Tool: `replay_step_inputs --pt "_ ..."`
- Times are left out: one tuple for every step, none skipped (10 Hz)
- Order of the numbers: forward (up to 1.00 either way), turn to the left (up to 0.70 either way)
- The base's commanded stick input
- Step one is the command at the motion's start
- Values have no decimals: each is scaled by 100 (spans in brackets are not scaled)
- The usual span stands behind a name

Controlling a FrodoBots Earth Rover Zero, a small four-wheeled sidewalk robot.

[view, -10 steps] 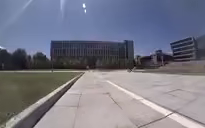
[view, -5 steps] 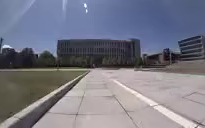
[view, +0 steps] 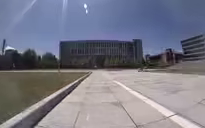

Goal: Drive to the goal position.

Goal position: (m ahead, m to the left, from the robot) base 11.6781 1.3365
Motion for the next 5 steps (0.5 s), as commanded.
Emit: replay_step_inputs --pt "70 0" --pt "70 0" --pt "70 0" --pt "70 0" --pt "70 0"
